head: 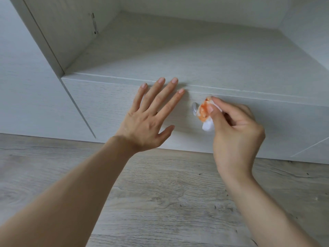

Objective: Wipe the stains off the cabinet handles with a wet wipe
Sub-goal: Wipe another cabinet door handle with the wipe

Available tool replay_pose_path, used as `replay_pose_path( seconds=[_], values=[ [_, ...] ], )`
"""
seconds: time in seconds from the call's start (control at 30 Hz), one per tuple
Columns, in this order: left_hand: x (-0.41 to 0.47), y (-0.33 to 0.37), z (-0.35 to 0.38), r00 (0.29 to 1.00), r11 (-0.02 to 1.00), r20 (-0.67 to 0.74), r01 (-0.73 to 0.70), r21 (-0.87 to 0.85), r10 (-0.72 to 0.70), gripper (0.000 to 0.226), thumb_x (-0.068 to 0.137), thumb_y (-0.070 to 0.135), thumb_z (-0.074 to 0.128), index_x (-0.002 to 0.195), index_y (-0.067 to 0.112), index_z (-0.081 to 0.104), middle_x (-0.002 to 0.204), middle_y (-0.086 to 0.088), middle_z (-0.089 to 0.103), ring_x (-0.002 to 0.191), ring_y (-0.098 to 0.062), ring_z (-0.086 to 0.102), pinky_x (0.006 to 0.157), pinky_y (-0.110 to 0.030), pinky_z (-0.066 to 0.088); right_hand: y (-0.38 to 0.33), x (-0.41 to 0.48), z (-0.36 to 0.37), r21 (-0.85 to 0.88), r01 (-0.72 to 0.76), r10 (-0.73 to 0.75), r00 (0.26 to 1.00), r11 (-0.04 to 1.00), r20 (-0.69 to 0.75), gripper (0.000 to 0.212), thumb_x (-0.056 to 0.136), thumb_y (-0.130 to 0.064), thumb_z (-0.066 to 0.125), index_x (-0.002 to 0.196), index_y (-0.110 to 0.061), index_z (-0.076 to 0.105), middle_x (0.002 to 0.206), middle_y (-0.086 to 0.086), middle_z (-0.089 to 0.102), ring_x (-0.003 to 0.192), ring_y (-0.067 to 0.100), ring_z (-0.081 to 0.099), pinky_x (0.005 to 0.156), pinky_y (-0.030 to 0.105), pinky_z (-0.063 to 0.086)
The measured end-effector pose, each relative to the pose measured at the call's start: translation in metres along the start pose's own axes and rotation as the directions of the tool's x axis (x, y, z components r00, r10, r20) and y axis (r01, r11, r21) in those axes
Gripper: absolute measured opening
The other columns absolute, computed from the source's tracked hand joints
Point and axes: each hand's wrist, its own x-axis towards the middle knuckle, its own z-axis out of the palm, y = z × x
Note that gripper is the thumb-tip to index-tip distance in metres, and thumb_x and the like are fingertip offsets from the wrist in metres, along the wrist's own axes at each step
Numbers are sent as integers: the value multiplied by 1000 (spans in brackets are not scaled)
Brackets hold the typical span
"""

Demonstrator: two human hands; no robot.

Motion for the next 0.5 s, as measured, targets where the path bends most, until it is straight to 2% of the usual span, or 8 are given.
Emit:
replay_pose_path(
  seconds=[0.13,0.23,0.37,0.5],
  values=[
    [-2,-3,0,1000,1000,-12,7,-7,-7,78,84,46,49,150,15,20,156,-8,17,144,-29,10,116,-44,-3,-9,12,13,-113,25,-10,992,993,129,14,81,-11,69,93,-16,75,81,-12,61,69,-12,55,68,-2,35],
    [-1,-2,0,1000,1000,-7,7,-6,-7,78,84,46,49,150,15,20,156,-8,17,144,-29,10,116,-43,-4,-11,11,15,-185,99,-65,981,978,185,14,81,-8,69,92,-12,75,79,-9,59,69,-5,52,66,-4,33],
    [-2,-2,-1,1000,1000,6,12,-12,-12,79,84,46,49,150,14,19,156,-8,17,144,-29,11,116,-44,-4,-5,4,9,-197,119,-96,988,973,121,13,79,-9,70,90,-12,76,78,-9,60,68,-5,53,66,-2,35],
    [-1,-4,-5,1000,1000,29,6,-21,-5,79,85,46,47,151,15,16,156,-7,16,144,-27,9,117,-43,-5,8,1,-6,-156,59,-55,998,986,29,18,79,-8,71,96,-14,74,81,-11,62,68,-10,56,68,0,36]
  ],
)
